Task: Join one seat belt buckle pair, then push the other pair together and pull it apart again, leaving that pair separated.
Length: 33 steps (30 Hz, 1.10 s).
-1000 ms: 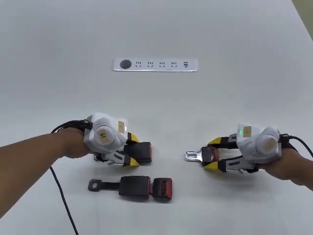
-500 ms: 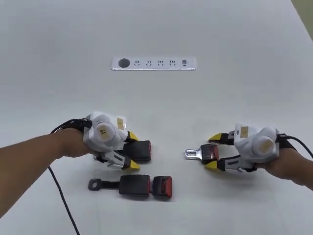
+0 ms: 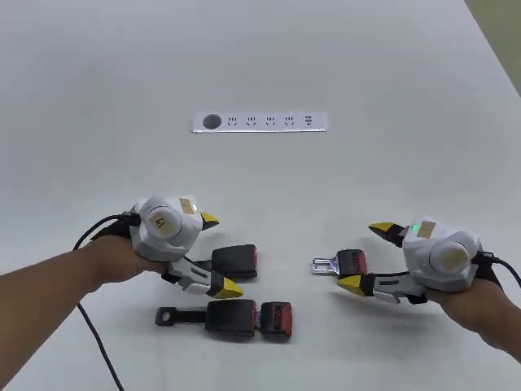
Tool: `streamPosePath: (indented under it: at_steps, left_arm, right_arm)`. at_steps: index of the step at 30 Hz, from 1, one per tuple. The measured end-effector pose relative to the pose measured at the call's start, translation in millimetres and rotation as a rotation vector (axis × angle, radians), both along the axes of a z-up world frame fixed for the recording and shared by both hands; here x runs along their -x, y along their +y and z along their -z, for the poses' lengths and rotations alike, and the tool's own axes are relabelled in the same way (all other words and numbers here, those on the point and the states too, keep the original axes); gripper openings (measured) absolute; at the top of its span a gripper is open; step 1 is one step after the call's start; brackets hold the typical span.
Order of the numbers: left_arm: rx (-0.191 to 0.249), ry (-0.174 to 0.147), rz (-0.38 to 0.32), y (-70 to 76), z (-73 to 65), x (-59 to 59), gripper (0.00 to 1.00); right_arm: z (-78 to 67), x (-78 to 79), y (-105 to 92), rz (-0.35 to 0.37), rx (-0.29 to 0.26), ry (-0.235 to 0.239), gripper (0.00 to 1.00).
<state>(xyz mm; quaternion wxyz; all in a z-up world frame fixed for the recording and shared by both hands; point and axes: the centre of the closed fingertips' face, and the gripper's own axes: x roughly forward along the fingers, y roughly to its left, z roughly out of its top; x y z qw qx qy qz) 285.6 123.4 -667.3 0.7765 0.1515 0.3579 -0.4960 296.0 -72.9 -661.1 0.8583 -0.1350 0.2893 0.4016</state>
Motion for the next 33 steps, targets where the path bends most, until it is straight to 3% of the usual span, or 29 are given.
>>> streamPosePath:
  at_steps: [3,5,8,13,15,18,25,33]
  left_arm:
    - [0.038,-0.012,-0.076,3.8,-8.2,-2.8,0.93]
    - [0.054,-0.023,-0.122,7.8,-12.9,-3.5,0.95]
    - [0.088,-0.032,-0.207,13.1,-22.8,-3.0,1.00]
    - [0.127,-0.049,-0.303,22.4,-35.1,-1.1,1.00]
    - [0.140,-0.060,-0.328,26.3,-40.6,1.8,1.00]
    - [0.163,-0.068,-0.389,31.4,-51.0,10.0,1.00]
    - [0.209,-0.083,-0.481,48.3,-56.2,34.6,1.00]
    - [0.225,-0.118,-0.530,69.0,-66.0,56.5,1.00]
  right_arm:
    - [-8.2,-4.2,-2.7,0.075,-0.019,-0.028,0.76]
    - [-14.1,-1.4,1.4,0.118,-0.067,-0.009,0.83]
    - [-18.9,-0.9,0.4,0.147,-0.050,-0.050,0.84]
    - [-27.7,-2.0,-0.7,0.209,-0.061,-0.080,0.91]
    - [-30.7,4.8,3.8,0.226,-0.068,-0.078,0.91]
    - [-33.4,11.3,6.5,0.245,-0.070,-0.088,0.93]
    - [-39.4,25.9,9.3,0.289,-0.078,-0.106,0.98]
    - [-45.8,44.9,12.9,0.318,-0.092,-0.117,0.99]
